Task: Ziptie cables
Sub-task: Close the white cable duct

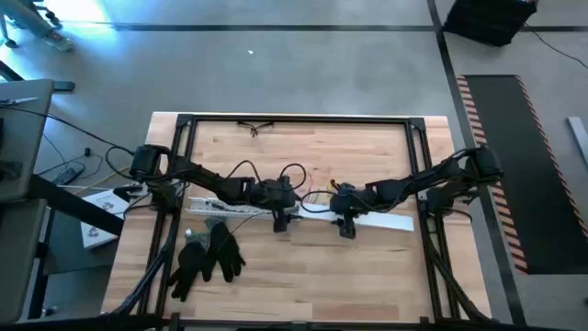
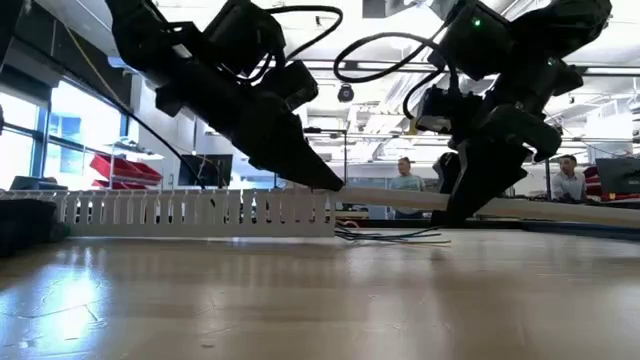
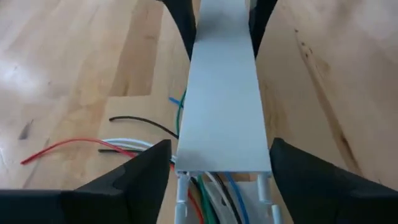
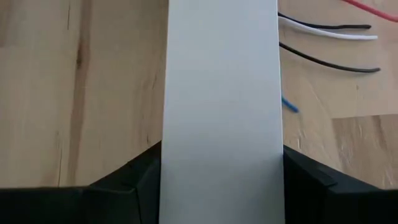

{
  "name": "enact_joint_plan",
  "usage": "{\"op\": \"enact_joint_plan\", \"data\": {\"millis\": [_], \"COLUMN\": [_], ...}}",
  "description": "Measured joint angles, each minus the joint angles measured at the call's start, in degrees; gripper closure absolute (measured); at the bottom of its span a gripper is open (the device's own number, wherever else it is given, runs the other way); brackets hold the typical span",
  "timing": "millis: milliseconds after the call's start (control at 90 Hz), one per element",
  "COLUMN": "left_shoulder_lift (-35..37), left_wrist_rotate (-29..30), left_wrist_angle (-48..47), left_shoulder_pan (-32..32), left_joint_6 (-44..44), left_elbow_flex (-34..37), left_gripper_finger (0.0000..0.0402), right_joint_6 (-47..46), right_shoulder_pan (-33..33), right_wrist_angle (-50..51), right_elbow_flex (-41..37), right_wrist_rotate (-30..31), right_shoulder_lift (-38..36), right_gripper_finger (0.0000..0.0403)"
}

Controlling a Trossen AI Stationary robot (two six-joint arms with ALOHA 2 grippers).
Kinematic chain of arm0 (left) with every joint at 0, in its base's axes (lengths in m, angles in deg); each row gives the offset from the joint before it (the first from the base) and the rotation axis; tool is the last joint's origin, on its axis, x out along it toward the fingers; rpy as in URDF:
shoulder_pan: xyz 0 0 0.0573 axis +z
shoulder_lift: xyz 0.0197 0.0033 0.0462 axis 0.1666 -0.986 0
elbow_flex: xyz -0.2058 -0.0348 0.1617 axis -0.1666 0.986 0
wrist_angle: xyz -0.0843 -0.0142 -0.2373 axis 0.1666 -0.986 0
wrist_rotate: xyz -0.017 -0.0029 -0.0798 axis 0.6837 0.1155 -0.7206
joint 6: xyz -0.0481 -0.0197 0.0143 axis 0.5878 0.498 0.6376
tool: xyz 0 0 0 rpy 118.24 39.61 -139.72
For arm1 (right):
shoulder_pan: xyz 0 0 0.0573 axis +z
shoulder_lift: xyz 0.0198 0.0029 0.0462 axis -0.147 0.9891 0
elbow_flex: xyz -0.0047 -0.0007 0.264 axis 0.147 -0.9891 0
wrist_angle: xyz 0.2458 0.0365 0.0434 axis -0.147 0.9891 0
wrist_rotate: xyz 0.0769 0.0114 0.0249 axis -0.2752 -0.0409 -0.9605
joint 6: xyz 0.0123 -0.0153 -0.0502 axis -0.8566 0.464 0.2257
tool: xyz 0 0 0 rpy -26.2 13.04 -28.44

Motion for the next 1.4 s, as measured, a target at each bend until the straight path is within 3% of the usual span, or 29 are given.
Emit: {"op": "enact_joint_plan", "data": {"millis": [344, 811, 1022, 1400], "left_shoulder_lift": [-1.7, -2.8, -2.8, 4.6], "left_wrist_rotate": [0.0, 1.5, 1.5, 2.3], "left_wrist_angle": [-1.0, -2.7, -2.7, -7.2], "left_shoulder_pan": [0.0, -0.7, -0.8, -1.4], "left_joint_6": [0.2, 1.3, 1.3, 1.1], "left_elbow_flex": [-0.2, -0.2, -0.2, 0.2], "left_gripper_finger": [0.0207, 0.0214, 0.0214, 0.0199], "right_joint_6": [1.0, 3.6, 2.5, 5.1], "right_shoulder_pan": [0.0, 0.0, 0.0, 0.1], "right_wrist_angle": [0.1, 0.3, 0.3, 0.2], "right_elbow_flex": [0.0, 0.0, 0.0, 0.1], "right_wrist_rotate": [0.1, 1.5, 1.2, 2.5], "right_shoulder_lift": [0.0, 0.0, 0.0, 0.0], "right_gripper_finger": [0.0177, 0.0176, 0.0194, 0.0184]}}
